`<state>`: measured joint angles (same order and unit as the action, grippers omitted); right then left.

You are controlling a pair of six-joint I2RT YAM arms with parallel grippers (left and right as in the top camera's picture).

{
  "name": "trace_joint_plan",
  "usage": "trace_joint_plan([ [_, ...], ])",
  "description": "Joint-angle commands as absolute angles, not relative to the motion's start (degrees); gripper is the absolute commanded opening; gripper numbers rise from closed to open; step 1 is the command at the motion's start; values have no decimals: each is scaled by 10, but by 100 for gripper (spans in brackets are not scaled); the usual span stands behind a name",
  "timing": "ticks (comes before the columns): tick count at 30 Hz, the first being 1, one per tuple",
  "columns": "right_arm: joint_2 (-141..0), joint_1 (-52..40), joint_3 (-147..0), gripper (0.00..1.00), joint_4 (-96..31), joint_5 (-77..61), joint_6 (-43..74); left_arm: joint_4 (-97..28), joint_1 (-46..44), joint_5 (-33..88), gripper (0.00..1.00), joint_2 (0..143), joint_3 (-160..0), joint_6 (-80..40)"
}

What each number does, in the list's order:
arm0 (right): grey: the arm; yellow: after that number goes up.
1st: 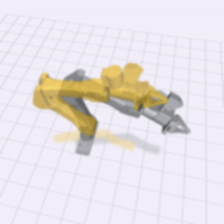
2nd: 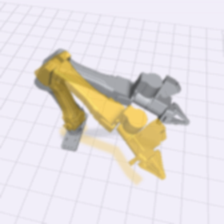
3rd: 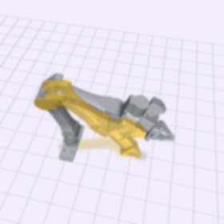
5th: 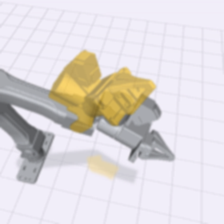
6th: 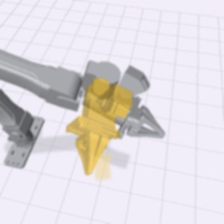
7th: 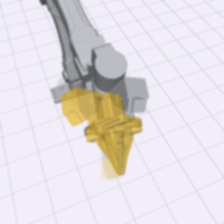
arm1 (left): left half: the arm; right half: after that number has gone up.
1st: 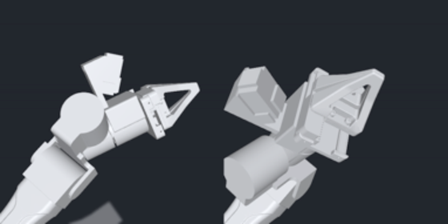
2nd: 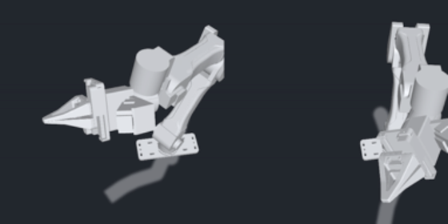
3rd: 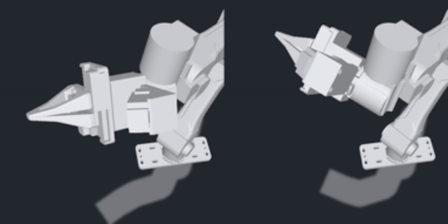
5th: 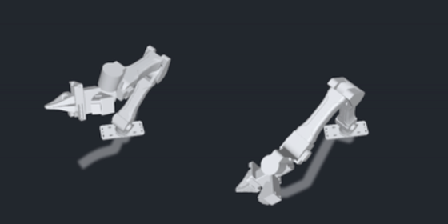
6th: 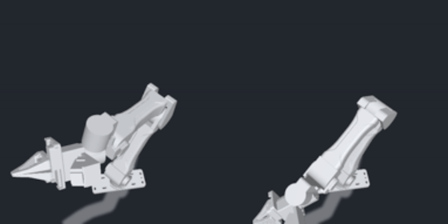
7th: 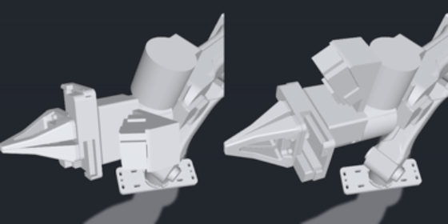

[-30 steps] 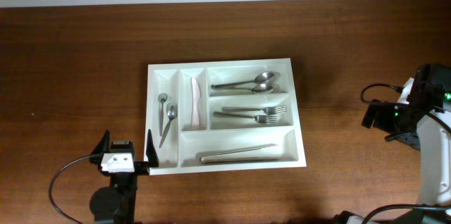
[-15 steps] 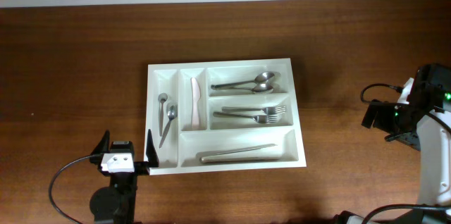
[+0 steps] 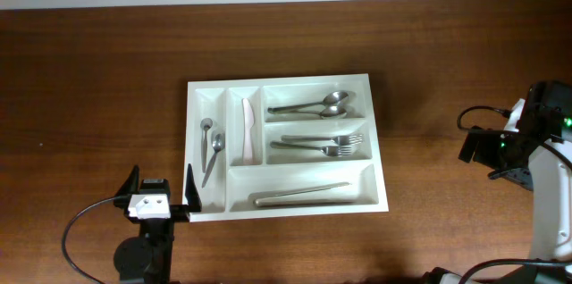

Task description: Pack container

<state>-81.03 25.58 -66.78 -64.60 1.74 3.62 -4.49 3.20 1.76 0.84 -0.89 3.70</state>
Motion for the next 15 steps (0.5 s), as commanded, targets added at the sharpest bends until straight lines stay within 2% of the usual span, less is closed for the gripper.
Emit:
trace_joint_plan([
  [1,-809,259,-669,99,-644,27,34,-45,35,28,99,3,-5,48],
  [9,-695,241,-669,99,-644,26,34,-45,35,28,99,3,-5,48],
  [15,-552,158,-669,99,-644,26,34,-45,35,28,99,3,-5,48],
])
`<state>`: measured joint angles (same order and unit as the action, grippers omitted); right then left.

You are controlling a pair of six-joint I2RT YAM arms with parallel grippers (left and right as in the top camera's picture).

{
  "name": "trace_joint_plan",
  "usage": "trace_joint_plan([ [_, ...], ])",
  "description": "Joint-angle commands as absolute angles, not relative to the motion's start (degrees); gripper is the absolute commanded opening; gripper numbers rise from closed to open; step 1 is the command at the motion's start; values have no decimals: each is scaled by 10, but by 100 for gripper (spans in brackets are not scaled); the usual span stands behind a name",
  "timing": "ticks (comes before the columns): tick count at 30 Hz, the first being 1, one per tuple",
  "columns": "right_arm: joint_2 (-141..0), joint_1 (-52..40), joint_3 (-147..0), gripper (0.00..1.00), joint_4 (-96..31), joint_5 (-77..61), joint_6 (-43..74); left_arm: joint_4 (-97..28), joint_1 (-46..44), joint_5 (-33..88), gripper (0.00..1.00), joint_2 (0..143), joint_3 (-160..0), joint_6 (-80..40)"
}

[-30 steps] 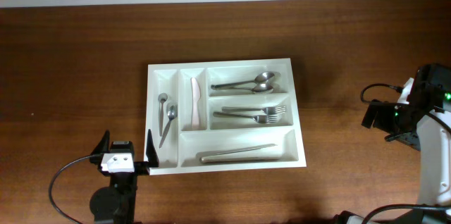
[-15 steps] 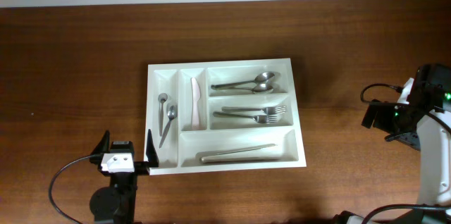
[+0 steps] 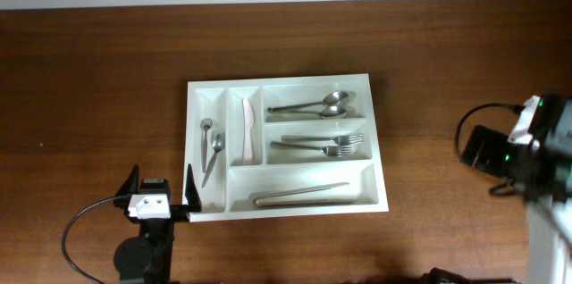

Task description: Pack container

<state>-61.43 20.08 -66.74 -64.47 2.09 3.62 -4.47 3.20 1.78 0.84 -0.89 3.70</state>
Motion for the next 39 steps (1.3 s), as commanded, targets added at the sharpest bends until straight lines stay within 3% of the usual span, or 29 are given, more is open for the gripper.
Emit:
trace_joint_plan([
  [1,-534,140,-669,99,-644,26,34,-45,35,28,99,3,-5,48],
  [9,-413,53,-669,99,-645,26,34,-45,35,28,99,3,-5,48],
  [29,-220,50,-667,99,-648,27,34,-45,35,28,99,3,-5,48],
  [35,-162,29,-599,99,-566,-22,34,-45,35,28,99,3,-5,48],
  [39,-110,29,-491,99,-419,-78,34,-45,35,28,99,3,-5,48],
])
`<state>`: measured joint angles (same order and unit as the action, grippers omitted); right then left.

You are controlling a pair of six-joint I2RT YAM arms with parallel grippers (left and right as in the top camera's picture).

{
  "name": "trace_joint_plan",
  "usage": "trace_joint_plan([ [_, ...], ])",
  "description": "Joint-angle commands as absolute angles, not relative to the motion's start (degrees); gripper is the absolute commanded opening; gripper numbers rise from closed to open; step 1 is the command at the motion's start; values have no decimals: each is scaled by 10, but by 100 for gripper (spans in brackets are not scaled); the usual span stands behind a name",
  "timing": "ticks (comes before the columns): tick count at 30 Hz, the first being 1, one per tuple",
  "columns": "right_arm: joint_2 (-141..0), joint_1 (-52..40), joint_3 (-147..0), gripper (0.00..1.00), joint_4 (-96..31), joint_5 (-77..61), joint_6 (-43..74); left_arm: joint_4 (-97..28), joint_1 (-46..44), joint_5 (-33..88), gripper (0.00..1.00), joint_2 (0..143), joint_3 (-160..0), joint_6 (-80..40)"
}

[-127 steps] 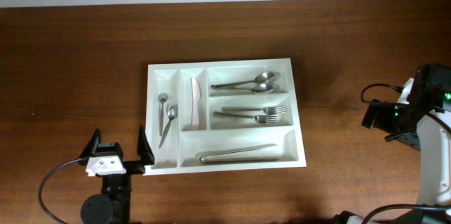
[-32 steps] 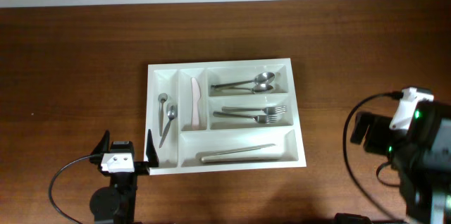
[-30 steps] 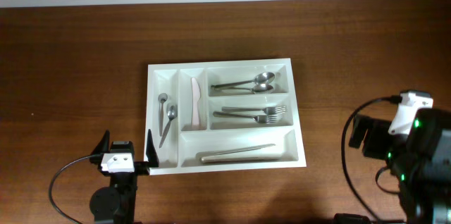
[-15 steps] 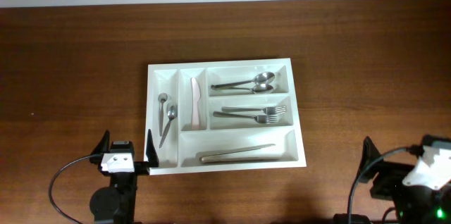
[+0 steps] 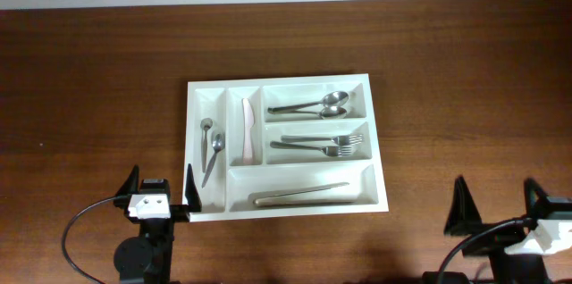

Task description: Pack container

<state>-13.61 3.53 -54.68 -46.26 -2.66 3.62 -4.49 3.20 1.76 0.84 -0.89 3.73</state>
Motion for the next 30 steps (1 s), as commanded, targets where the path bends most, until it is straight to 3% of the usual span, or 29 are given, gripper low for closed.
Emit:
trace_joint_plan([
  [1,-98,29,-460,99,-374,-89,34,-45,35,28,99,3,-5,48],
  [6,-45,29,-303,99,-163,-110,34,-45,35,28,99,3,-5,48],
  [12,-7,29,-196,99,-56,-110,34,-45,35,27,99,3,-5,48],
  [30,-2,22,-28,99,-10,-105,34,-45,35,26,99,3,-5,48],
])
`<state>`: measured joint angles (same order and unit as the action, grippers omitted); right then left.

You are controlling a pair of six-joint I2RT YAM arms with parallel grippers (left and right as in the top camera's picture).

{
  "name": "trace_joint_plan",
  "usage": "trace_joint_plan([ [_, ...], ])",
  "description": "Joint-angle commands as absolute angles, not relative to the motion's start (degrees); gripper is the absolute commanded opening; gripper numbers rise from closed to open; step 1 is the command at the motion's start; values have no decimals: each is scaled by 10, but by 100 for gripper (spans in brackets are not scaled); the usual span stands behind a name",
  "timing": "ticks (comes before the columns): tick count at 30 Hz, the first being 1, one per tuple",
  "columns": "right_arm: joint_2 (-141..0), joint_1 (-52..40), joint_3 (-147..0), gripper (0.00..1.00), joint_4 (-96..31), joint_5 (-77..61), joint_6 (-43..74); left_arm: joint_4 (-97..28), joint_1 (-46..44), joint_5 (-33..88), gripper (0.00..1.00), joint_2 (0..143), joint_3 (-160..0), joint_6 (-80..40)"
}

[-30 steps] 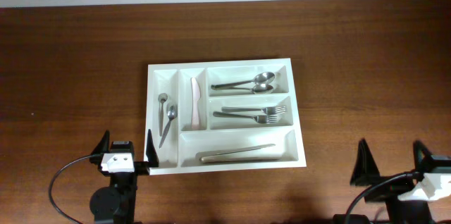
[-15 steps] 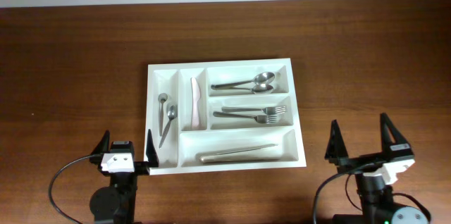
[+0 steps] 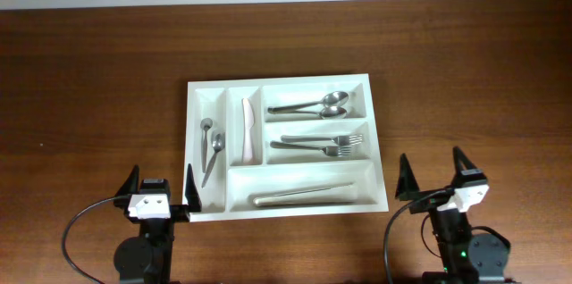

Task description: Pack container

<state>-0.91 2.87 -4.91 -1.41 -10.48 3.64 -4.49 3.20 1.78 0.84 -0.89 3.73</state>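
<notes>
A white cutlery tray (image 3: pixel 380 141) lies mid-table. Its left slot holds two small spoons (image 3: pixel 211 148), the slot beside it a pale knife (image 3: pixel 248 129). Two large spoons (image 3: pixel 317 105) fill the top right slot, two forks (image 3: pixel 323 146) the middle right, and a long metal utensil (image 3: pixel 299 195) the bottom one. My left gripper (image 3: pixel 161 184) stands open at the tray's front left corner, its right finger close to the rim. My right gripper (image 3: pixel 434 173) stands open just right of the tray's front right corner. Neither holds anything.
The brown wooden table (image 3: pixel 465 70) stretches around the tray. A pale wall strip runs along the far edge. Black cables (image 3: pixel 76 230) loop by each arm base near the front edge.
My right gripper has moved left and slightly away from the front edge, from the bottom right corner to just beside the tray's front right corner. The left arm and the cutlery are unchanged.
My right arm was first raised at the table's right edge. It had then shifted a little there, later appeared low at the front right with fingers open, and now sits near the tray's front right corner. The left arm and tray contents stayed put throughout.
</notes>
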Motion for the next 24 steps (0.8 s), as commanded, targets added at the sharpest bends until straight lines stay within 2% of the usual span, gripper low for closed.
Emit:
trace_joint_plan([
  [1,-2,22,-20,99,-10,-105,34,-45,35,26,99,3,-5,48],
  [24,-2,0,-3,99,-36,-84,32,-45,35,26,99,3,-5,48],
])
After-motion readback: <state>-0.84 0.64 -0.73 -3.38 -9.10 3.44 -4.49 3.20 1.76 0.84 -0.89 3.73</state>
